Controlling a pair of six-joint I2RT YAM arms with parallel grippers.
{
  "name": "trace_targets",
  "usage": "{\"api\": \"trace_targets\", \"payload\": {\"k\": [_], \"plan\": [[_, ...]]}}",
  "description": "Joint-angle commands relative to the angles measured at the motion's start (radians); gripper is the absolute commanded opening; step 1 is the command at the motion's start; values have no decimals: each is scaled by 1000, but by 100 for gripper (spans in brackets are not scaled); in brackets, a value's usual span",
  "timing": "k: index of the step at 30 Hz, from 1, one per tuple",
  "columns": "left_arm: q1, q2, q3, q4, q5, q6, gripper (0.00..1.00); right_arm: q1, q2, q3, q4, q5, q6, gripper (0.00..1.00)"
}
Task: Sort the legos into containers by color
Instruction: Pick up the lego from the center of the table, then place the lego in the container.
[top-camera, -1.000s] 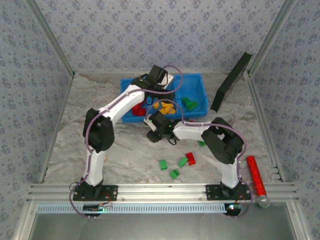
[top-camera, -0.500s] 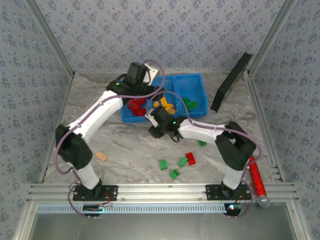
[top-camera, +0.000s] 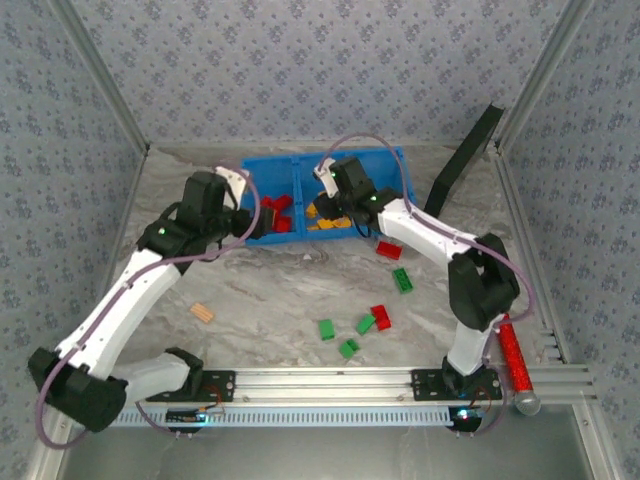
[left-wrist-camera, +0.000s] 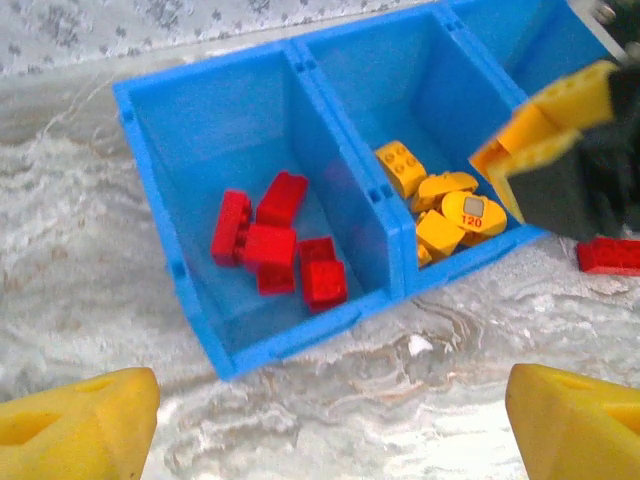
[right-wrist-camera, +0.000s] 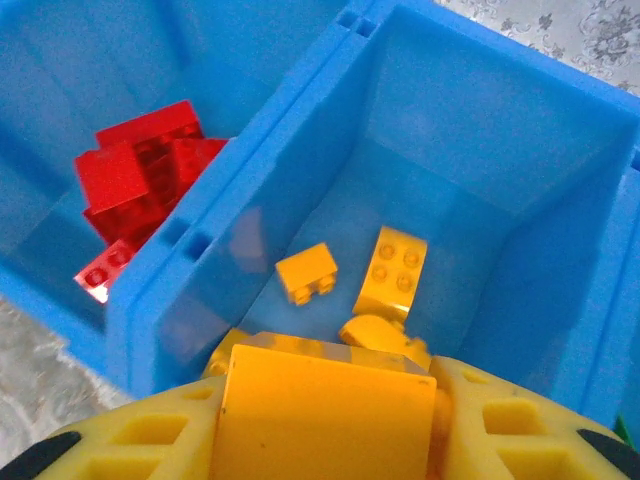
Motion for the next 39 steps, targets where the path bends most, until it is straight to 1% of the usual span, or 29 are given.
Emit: {"api": "trace_targets", "payload": {"k": [1, 3, 5, 9, 12, 16, 18, 20, 24, 26, 29, 32, 35, 39], "plan": [[-8, -97, -67, -54, 31, -103, 89, -6, 103, 85, -56, -36, -20, 31], [-30, -142, -122, -72, 48, -156, 89, -10, 157, 130, -81, -27, -29, 31], [-75, -173, -170, -110, 43, -211, 89, -18, 207, 168, -107, -25, -35, 31], [-175, -190, -246, -130, 13, -334, 89, -33, 269, 213, -138, -24, -40, 31], [-232, -190, -305, -101, 15, -433, 90, -39, 296, 227, -153, -21, -44, 32], [-300, -190, -361, -28, 11, -536, 99, -47, 314, 232, -161, -24, -41, 36], [-345, -172, -361, -23, -5, -576, 99, -48, 313, 231, -160, -26, -42, 39], [-402, -138, -355, -20, -25, -617, 99, -48, 308, 232, -160, -28, -48, 42], [-493, -57, -355, 28, -26, -706, 99, -47, 282, 234, -162, -32, -56, 47], [-530, 5, -343, 47, -13, -744, 99, -45, 265, 240, -170, -38, -59, 49], [-599, 85, -316, 74, -30, -777, 99, -41, 245, 254, -187, -43, -68, 50], [-648, 171, -268, 87, -39, -794, 99, -40, 229, 268, -205, -60, -73, 54], [-694, 259, -211, 54, -68, -812, 99, -37, 211, 269, -216, -62, -80, 59], [-732, 347, -179, 54, -78, -851, 99, -35, 181, 249, -208, -66, -82, 62]]}}
